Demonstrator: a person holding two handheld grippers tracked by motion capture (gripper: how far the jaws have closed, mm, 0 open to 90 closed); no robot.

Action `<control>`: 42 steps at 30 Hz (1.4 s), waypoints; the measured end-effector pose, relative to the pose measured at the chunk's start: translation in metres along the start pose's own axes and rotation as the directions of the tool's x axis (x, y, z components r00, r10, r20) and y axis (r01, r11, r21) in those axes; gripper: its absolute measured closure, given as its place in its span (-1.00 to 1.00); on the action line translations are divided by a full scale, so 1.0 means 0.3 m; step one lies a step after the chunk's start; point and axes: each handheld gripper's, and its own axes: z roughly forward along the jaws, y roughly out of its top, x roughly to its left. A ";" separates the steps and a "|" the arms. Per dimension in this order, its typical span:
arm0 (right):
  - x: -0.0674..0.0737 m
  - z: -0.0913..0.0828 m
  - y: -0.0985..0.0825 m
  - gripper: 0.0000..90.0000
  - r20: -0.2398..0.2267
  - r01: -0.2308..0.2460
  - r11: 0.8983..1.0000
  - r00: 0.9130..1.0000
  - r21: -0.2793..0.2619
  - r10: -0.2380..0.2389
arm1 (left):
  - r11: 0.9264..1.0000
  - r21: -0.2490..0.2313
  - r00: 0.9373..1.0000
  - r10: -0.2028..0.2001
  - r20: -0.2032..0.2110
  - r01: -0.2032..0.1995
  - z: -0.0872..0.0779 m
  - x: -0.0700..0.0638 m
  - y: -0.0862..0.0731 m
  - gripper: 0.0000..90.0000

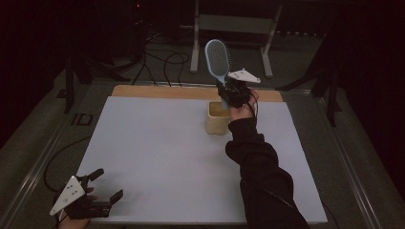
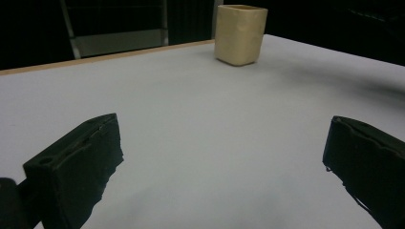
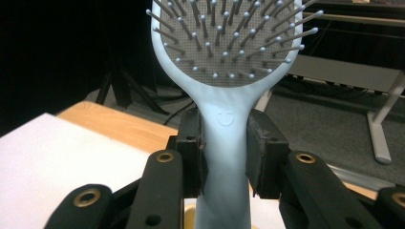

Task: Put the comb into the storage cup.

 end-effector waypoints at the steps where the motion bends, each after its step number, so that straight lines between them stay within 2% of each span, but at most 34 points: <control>1: -0.002 0.004 0.000 0.56 0.002 -0.006 1.000 1.000 -0.005 0.006 | 1.000 -0.001 1.000 -0.002 0.001 0.002 0.000 0.000 0.000 -1.00; 4: -0.001 0.017 -0.002 0.56 0.015 -0.019 0.999 1.000 -0.025 0.020 | 1.000 -0.002 1.000 -0.002 0.002 0.002 0.000 0.000 0.000 -1.00; 9: 0.010 0.046 -0.002 0.56 0.039 -0.011 0.999 0.999 -0.043 0.013 | 1.000 -0.002 1.000 -0.001 0.004 0.001 0.000 0.000 0.000 -1.00; 20: 0.011 0.094 -0.041 0.56 0.028 -0.030 0.997 0.999 -0.071 0.032 | 1.000 -0.003 1.000 -0.003 0.009 0.003 0.001 -0.001 0.000 -1.00; 25: 0.015 0.108 -0.068 0.56 0.030 -0.015 0.998 0.999 -0.067 0.017 | 1.000 -0.004 1.000 -0.005 0.010 0.005 0.000 0.001 -0.001 -1.00; 30: 0.010 0.115 -0.093 0.56 0.027 -0.029 0.997 0.999 -0.068 0.031 | 1.000 -0.004 1.000 -0.004 0.012 0.004 0.002 -0.001 -0.001 -1.00; 42: 0.014 0.125 -0.151 0.56 0.027 -0.018 0.998 0.999 -0.059 0.020 | 1.000 0.001 1.000 -0.004 0.013 0.004 0.004 0.000 -0.003 -1.00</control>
